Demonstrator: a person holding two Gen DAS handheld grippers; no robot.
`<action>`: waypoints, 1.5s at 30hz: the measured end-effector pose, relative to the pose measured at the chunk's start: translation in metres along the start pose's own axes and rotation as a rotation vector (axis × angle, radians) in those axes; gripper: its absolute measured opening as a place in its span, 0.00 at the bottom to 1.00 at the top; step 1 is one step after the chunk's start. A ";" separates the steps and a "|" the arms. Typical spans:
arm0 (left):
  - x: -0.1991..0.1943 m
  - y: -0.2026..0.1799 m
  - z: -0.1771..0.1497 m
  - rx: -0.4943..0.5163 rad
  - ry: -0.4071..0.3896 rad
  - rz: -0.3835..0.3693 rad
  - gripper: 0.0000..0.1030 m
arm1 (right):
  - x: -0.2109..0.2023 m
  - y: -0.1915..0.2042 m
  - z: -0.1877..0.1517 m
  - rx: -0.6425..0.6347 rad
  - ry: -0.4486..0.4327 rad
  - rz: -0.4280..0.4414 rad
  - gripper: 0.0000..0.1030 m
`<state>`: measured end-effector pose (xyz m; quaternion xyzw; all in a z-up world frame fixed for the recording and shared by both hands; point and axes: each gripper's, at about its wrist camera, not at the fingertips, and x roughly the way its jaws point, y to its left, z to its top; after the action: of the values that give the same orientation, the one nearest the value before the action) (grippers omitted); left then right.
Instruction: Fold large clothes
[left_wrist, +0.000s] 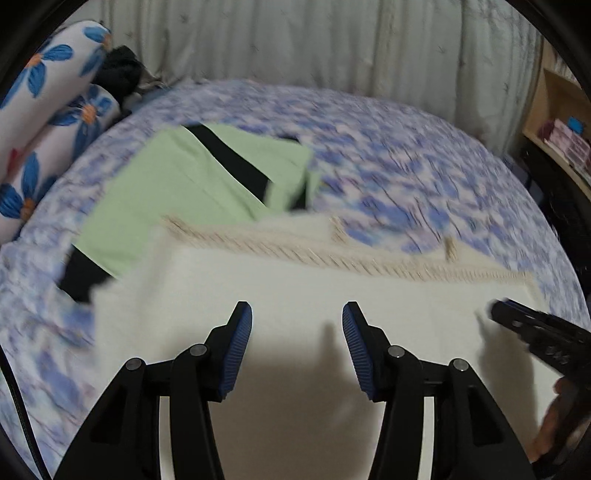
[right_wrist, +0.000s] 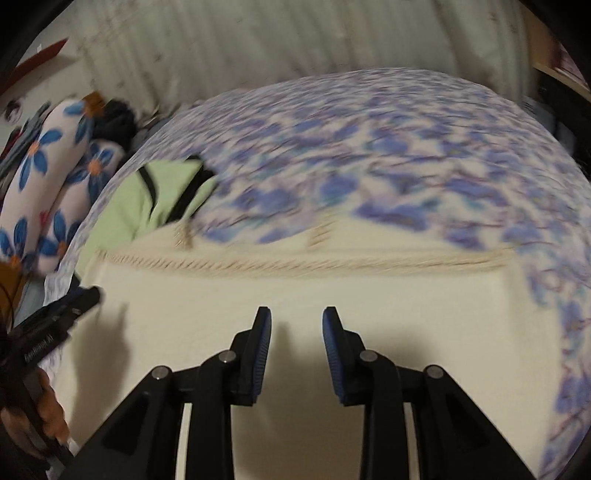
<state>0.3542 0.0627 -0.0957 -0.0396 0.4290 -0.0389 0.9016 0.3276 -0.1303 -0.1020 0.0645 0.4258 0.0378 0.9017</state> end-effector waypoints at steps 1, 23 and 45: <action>0.008 -0.008 -0.007 0.025 0.019 0.016 0.48 | 0.005 0.001 -0.003 -0.009 0.008 -0.020 0.28; -0.020 0.081 -0.034 -0.038 0.028 0.200 0.72 | -0.079 -0.139 -0.055 0.262 -0.054 -0.124 0.09; -0.086 0.051 -0.159 -0.131 0.053 0.147 0.72 | -0.091 -0.055 -0.161 0.164 -0.001 0.023 0.09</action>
<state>0.1787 0.1167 -0.1349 -0.0656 0.4559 0.0545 0.8859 0.1464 -0.1820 -0.1414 0.1429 0.4263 0.0133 0.8931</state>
